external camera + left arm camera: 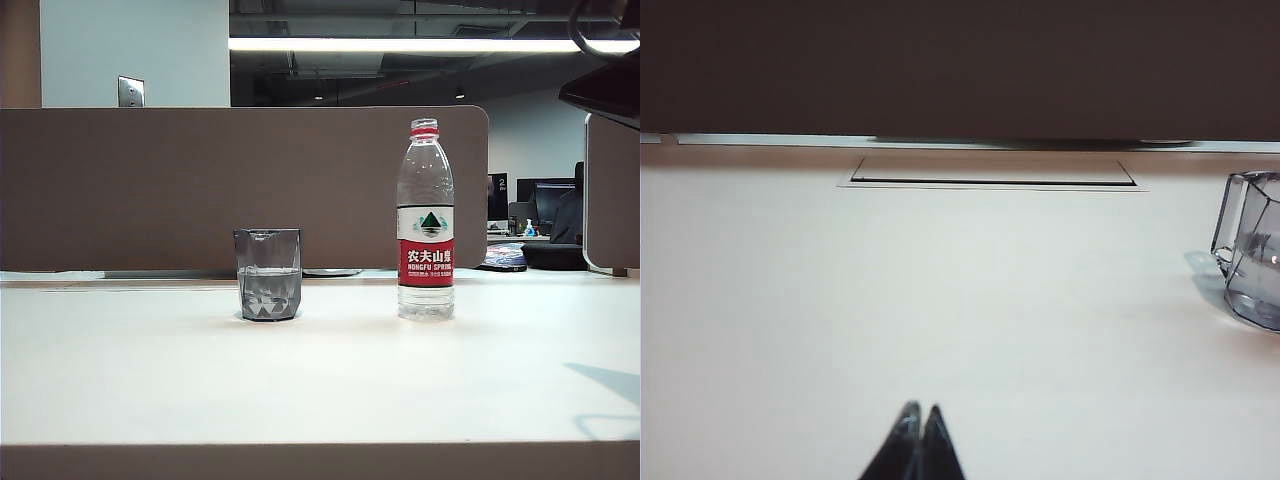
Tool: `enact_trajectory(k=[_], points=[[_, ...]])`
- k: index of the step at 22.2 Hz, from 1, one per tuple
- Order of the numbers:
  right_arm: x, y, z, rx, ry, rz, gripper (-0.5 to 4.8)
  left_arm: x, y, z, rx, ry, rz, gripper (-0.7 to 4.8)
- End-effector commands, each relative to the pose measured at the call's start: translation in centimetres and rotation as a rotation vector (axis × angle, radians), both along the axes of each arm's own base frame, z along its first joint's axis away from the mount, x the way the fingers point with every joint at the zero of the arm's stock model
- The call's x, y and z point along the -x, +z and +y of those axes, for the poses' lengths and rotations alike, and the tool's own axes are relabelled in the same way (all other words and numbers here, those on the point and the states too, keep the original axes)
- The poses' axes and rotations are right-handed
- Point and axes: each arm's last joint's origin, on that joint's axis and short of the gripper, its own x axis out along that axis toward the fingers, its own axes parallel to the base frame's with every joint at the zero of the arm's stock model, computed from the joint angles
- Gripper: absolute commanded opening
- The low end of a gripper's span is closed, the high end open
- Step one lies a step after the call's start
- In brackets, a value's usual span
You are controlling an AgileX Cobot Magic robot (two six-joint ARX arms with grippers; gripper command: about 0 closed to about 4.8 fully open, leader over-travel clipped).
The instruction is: Pick up the mineral water bottle on the table and pour water into the mug until it's half full.
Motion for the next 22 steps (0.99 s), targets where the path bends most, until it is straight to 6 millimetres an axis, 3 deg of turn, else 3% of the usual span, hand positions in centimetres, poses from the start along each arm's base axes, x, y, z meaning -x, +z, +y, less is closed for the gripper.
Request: enact_trajectory(k=[1,3,13,22], points=[[0.1,0.1,-0.1,0.213,-0.069,-0.114,-0.05,0.0,0.2,0.0,-0.001,-0.003,-0.010,-0.05],[0.1,0.1,-0.1,0.314,-0.096,-0.167,-0.05,0.0,0.2,0.0,-0.001,-0.004,-0.010,-0.05],[1.0,0.7,-1.0,0.325,-0.128,-0.149,-0.05,0.0,0.2,0.0,-0.001,-0.004,-0.010,-0.05],[2.3,-0.1,-4.0,0.279,-0.292,0.068,-0.05,0.0,0.2,0.0,-0.001,-0.003,-0.010,-0.05]])
